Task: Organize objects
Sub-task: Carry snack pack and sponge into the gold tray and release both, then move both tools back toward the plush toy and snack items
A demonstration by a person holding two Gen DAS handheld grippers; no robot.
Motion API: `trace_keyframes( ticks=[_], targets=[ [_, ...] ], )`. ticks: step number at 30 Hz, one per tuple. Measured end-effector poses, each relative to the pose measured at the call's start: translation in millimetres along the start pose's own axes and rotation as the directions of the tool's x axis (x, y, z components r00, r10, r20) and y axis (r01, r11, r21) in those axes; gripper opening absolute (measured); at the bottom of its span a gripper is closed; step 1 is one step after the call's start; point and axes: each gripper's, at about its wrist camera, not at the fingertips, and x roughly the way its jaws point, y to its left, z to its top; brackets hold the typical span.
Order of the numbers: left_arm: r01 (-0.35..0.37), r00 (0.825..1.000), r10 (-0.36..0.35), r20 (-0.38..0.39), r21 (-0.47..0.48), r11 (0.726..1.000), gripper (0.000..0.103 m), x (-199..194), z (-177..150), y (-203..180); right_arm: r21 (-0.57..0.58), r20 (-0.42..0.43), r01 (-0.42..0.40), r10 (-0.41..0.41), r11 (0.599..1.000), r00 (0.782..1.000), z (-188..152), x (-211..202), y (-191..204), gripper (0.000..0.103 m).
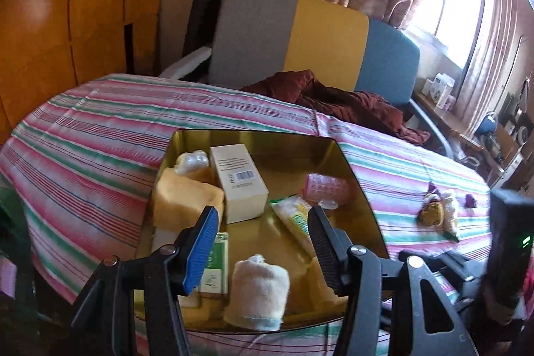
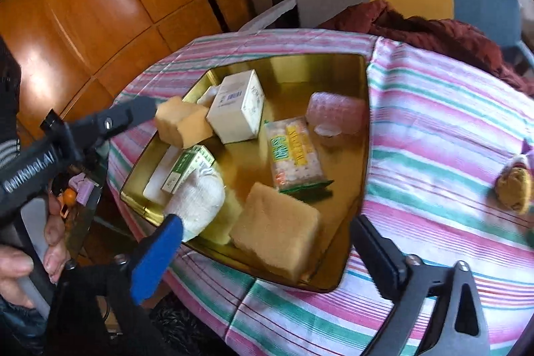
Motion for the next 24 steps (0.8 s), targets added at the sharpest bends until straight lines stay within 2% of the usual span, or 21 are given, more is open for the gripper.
trace_keyframes(
  ticks=[11,24],
  targets=[
    [-0.095,0.994,0.092,0.058,0.047,0.994,0.056,-15,-7,-7,-0.04,0.098,0.131,-0.127,0.991,0.987,3,-18,9,0.103],
    [-0.067,0.996,0.061,0.058,0.11,0.992,0.056,-18,-12,-24,0.012,0.116,0.169,-0.169,0.986,0.979,2,-29,-7,0.103]
  ],
)
